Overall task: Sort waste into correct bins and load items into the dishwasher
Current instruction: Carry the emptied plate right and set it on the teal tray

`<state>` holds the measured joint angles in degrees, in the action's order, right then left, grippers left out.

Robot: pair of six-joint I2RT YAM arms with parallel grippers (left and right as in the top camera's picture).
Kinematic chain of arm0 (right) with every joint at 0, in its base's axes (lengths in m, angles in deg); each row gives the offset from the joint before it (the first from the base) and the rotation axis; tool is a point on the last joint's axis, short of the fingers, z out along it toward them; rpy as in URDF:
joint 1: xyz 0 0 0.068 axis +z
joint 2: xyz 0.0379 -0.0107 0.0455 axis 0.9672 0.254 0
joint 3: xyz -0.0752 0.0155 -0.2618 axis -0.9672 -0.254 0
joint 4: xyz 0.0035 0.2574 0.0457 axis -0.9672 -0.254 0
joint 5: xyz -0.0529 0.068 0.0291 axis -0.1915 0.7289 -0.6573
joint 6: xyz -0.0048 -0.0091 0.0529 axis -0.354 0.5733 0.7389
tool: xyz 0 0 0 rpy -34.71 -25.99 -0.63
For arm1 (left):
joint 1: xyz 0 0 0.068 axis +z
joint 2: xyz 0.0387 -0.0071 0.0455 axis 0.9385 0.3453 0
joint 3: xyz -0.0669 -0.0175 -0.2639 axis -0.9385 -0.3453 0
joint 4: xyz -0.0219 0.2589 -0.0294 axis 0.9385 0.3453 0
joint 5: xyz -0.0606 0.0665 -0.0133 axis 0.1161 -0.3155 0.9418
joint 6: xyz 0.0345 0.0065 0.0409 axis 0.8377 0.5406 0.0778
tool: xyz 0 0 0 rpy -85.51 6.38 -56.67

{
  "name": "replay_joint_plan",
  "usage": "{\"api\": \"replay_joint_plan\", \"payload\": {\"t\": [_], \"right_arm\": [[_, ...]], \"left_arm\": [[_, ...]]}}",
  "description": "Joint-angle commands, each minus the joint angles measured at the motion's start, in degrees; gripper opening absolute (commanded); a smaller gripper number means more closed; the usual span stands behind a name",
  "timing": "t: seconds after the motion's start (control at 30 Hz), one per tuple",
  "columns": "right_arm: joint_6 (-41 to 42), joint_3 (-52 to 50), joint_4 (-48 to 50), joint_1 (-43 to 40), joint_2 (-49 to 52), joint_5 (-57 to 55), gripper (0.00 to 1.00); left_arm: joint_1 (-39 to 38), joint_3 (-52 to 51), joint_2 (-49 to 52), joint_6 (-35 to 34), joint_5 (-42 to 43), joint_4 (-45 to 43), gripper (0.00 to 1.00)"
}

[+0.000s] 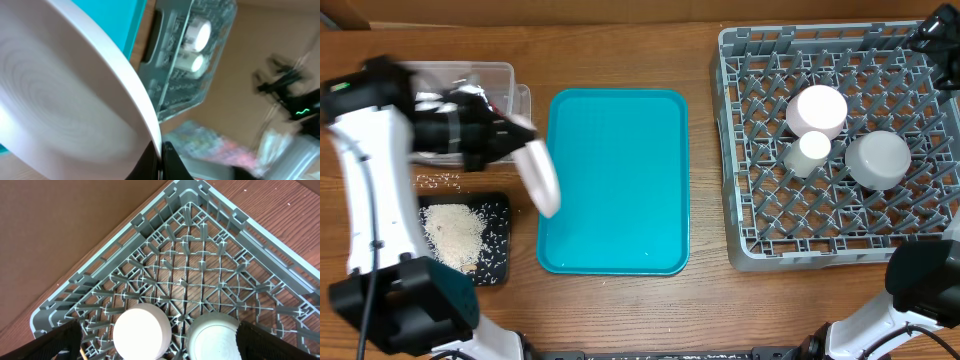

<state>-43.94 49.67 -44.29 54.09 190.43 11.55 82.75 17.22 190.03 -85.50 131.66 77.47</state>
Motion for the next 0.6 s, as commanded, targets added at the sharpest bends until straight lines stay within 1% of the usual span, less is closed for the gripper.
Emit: {"api": "replay_joint_plan", "payload": {"t": [0.0, 0.07, 0.1, 0.17, 0.37, 0.5, 0.57], "right_arm": [[0.28, 0.15, 0.28, -0.09, -0.26, 0.33, 1.0], [0.28, 0.15, 0.28, -0.09, -0.26, 0.33, 1.0], [0.28, 0.15, 0.28, -0.09, -0.26, 0.33, 1.0], [0.28, 0.15, 0.28, -0.09, -0.26, 0.33, 1.0], [0.28, 0.15, 0.28, -0.09, -0.26, 0.33, 1.0], [0.28, 0.15, 0.28, -0.09, -0.26, 0.33, 1.0], [0.28, 0.15, 0.28, -0.09, -0.26, 0.33, 1.0]], "left_arm": [[-9.31, -0.2, -1.18, -6.67, -7.52, -4.68, 0.04], [-15.61, -0.2, -1.09, -12.35, -16.37, -9.86, 0.04], [-18.91, -0.2, -1.07, -15.32, -22.1, -12.24, 0.04], [-24.26, -0.2, -1.03, -19.04, -31.47, -15.37, 0.05], [-38.97, -0.2, 0.26, -22.88, -55.95, -22.01, 0.04], [-45.48, -0.2, 3.34, -23.08, -65.9, -24.65, 0.04], [-47.32, -0.2, 5.2, -23.08, -67.23, -25.07, 0.04]]}}
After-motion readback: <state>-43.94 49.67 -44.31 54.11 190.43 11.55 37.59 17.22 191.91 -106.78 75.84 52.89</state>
